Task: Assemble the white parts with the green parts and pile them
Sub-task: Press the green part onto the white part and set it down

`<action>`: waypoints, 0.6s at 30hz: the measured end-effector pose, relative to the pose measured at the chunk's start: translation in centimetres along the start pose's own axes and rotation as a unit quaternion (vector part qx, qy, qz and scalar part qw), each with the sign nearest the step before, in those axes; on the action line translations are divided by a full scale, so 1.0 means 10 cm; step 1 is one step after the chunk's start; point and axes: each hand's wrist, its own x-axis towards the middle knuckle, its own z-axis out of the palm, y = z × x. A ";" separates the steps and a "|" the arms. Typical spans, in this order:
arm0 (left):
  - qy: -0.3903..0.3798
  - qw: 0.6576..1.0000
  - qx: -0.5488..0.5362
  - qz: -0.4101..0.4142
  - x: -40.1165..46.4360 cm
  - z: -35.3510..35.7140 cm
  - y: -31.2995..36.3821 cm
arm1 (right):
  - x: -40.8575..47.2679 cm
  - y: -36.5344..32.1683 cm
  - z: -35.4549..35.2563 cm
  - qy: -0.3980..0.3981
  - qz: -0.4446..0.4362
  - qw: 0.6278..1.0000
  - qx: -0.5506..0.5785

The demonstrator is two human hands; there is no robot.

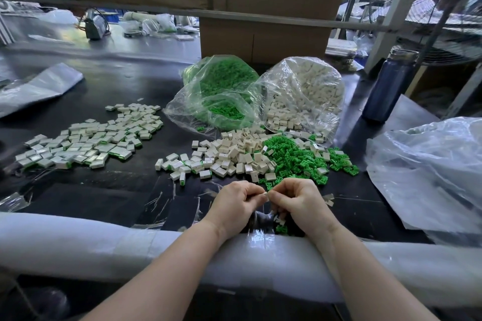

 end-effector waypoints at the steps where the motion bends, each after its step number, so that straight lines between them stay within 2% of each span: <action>1: 0.002 1.000 -0.019 -0.007 0.00 0.00 0.01 | 0.00 0.01 0.00 0.007 -0.002 1.000 0.020; 6: 0.015 0.997 -0.070 -0.027 0.00 0.02 0.03 | 0.00 0.01 -0.01 0.028 -0.012 0.995 0.096; 10: 0.014 0.993 -0.114 -0.035 0.00 0.01 0.05 | -0.01 0.01 -0.01 0.020 -0.028 0.995 0.095; 15: 0.014 0.993 -0.112 -0.034 -0.01 -0.02 0.06 | 0.00 0.02 0.00 -0.010 -0.042 0.993 0.108; 18: 0.015 0.992 -0.126 -0.028 -0.02 -0.02 0.07 | 0.02 0.04 -0.01 0.006 -0.042 0.990 0.134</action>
